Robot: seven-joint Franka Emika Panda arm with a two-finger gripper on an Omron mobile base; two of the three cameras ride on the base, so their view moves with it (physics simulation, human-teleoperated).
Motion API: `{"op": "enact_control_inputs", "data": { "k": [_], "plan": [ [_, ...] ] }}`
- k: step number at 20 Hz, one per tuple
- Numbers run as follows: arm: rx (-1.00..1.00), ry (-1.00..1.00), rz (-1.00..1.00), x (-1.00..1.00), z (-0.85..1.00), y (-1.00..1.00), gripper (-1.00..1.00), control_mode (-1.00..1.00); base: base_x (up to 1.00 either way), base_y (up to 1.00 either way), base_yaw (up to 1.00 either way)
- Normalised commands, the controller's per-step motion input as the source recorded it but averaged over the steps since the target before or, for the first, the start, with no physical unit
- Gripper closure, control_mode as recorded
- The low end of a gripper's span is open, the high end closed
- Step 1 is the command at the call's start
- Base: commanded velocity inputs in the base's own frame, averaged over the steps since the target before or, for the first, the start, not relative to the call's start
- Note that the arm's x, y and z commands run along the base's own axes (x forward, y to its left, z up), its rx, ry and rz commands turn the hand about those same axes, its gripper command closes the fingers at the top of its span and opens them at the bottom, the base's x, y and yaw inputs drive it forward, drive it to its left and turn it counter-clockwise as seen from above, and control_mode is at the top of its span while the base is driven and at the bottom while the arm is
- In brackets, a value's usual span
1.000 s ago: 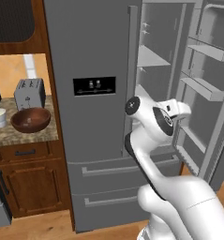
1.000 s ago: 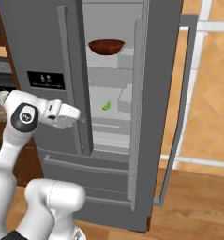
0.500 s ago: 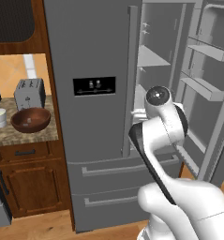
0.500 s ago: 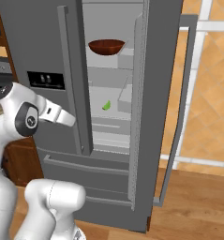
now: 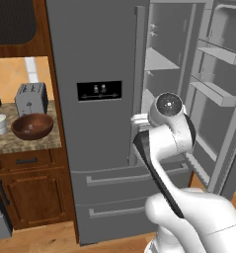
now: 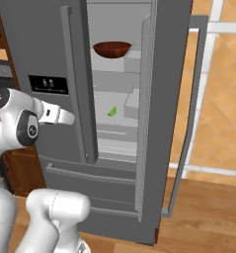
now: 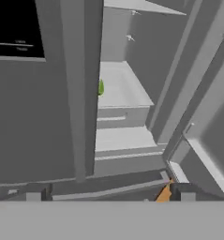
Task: Grab a lemon wedge from the fridge and one ice cube from the ice bowl, and put them in the glass of lemonade.
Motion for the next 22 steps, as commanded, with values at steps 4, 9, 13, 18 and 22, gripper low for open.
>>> {"op": "enact_control_inputs", "data": {
  "k": [4,9,13,18,22],
  "plan": [
    [0.00,-0.03,0.06,0.71,0.10,0.24,-1.00,-1.00,0.00,0.00,0.00],
    [0.00,0.00,0.03,0.80,0.00,0.20,-1.00,-1.00,0.00,0.00,0.00],
    [0.00,0.00,0.00,0.71,0.00,-0.11,-1.00,-1.00,0.00,0.00,0.00],
    [0.01,0.00,0.02,0.75,-0.02,-0.14,-1.00,-1.00,0.00,0.00,0.00],
    [0.04,0.00,0.07,0.77,-0.18,-0.10,-1.00,-1.00,0.00,0.00,0.00]
  ]
}}
